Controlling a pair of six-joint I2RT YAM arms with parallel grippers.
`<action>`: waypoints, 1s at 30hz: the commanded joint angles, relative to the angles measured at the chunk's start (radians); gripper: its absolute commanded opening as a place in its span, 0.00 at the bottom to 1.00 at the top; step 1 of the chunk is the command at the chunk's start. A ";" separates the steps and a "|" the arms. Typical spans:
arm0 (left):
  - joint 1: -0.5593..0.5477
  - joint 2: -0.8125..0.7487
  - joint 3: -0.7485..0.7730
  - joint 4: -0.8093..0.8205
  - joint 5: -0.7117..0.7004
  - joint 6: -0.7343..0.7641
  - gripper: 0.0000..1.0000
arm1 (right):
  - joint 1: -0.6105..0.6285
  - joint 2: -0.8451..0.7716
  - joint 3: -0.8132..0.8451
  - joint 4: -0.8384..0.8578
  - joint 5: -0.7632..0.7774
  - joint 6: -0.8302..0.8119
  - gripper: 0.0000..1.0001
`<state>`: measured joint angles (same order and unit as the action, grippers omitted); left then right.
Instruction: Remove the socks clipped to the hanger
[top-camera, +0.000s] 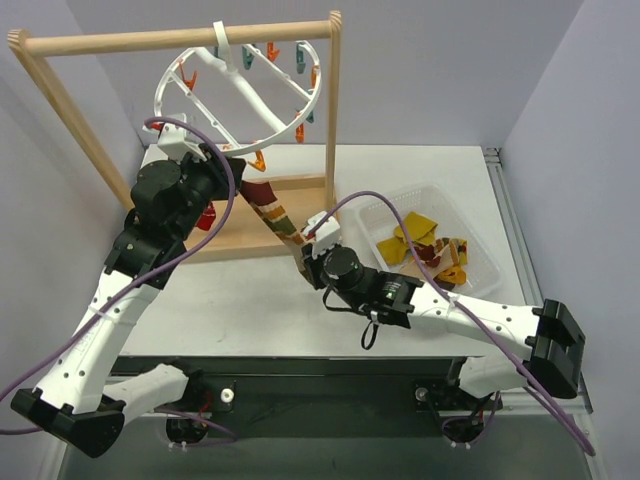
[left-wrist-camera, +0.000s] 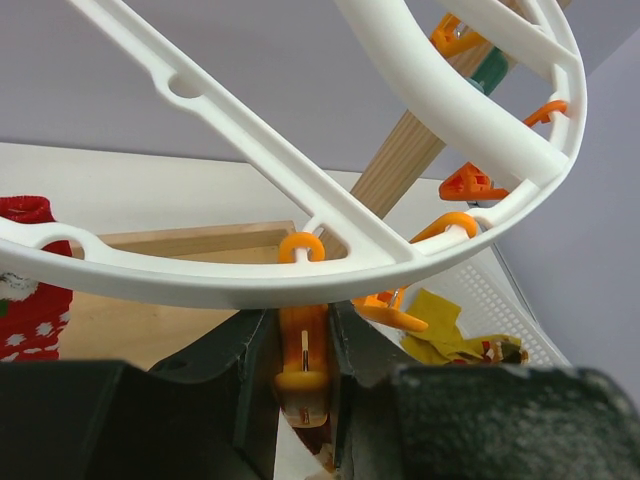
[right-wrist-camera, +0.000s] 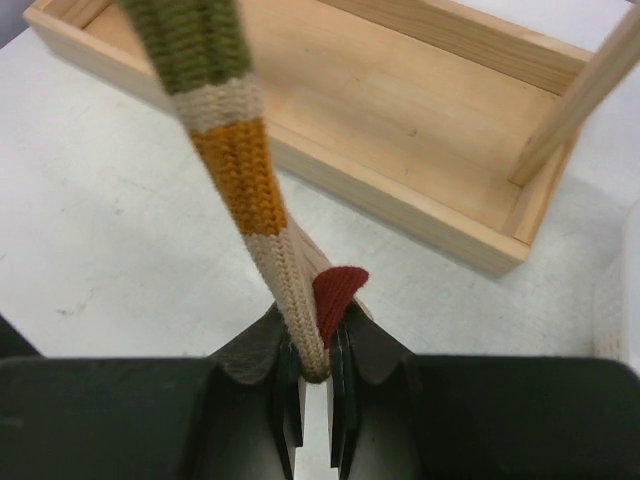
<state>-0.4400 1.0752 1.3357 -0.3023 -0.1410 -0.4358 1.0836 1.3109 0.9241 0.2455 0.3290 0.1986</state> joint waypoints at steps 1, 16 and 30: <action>0.001 -0.017 0.033 0.065 0.011 0.011 0.00 | 0.094 0.040 0.094 -0.048 0.053 -0.102 0.00; 0.001 -0.057 0.091 -0.155 -0.115 -0.070 0.80 | 0.176 0.163 0.381 -0.186 0.316 -0.349 0.00; 0.000 -0.136 0.077 -0.103 -0.049 -0.072 0.79 | 0.276 0.289 0.529 -0.224 0.584 -0.618 0.00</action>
<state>-0.4397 1.0142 1.4261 -0.4652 -0.2176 -0.5308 1.3552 1.6291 1.4185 0.0196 0.8474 -0.3763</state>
